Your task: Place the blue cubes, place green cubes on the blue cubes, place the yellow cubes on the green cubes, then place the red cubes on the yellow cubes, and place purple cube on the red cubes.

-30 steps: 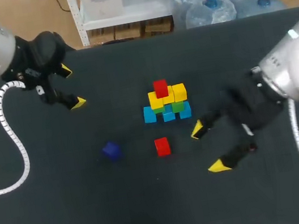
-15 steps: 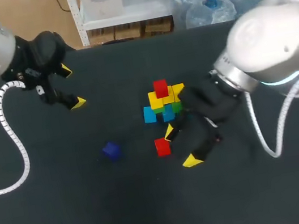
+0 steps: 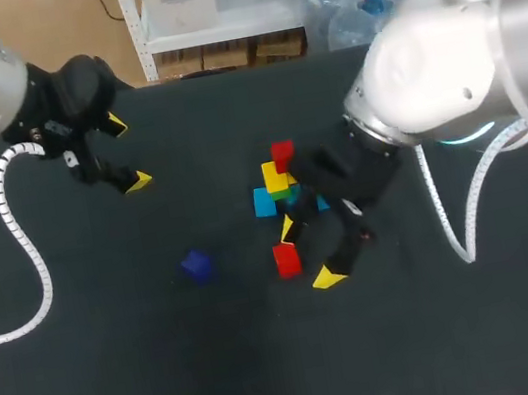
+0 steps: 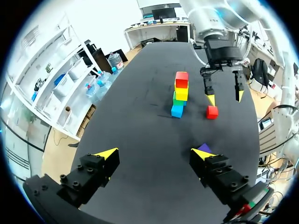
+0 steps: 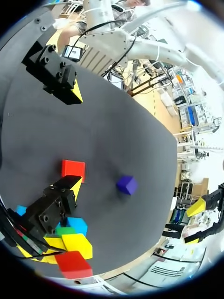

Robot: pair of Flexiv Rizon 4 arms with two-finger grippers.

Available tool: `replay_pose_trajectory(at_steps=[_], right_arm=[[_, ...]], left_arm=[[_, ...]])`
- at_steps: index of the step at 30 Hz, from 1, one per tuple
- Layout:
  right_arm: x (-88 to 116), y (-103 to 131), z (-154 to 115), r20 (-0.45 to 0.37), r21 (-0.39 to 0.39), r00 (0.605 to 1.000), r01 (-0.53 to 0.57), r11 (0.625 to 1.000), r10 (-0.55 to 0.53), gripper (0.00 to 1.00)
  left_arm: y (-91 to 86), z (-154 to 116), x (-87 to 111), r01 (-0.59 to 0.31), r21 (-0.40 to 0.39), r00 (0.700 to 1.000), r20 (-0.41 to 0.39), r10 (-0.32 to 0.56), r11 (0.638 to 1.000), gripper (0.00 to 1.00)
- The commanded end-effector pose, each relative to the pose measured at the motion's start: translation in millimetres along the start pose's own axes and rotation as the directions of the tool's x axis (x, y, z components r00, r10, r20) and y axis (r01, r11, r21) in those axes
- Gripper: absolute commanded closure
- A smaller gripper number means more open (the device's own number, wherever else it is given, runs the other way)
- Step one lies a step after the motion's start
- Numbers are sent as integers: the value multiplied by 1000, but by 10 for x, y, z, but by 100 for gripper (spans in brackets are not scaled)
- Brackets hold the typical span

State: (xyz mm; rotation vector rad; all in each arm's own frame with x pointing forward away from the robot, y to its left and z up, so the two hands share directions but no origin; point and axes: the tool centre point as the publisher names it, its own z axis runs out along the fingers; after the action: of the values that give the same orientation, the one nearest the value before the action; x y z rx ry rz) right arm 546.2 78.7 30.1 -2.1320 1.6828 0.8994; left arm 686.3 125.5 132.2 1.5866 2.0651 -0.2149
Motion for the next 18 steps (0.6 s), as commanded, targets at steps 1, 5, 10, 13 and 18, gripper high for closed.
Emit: replay_pose_trajectory(at_steps=[1,5,10,13,18], right_arm=[[-12,88,6,-31,46,999,-7,999,8,0],[-12,97,26,-108,64,994,-5,998,12,0],[-6,99,53,-138,78,990,-7,997,17,0],[-8,86,81,-158,72,987,-6,997,17,0],[-1,48,122,-187,62,982,-5,998,17,0]], left_arm=[[12,4,11,-3,3,1000,5,3,1000,0],[12,4,11,-3,3,1000,5,3,1000,0],[12,4,11,-3,3,1000,5,3,1000,0],[12,4,11,-3,3,1000,5,3,1000,0],[12,4,11,-3,3,1000,5,3,1000,0]])
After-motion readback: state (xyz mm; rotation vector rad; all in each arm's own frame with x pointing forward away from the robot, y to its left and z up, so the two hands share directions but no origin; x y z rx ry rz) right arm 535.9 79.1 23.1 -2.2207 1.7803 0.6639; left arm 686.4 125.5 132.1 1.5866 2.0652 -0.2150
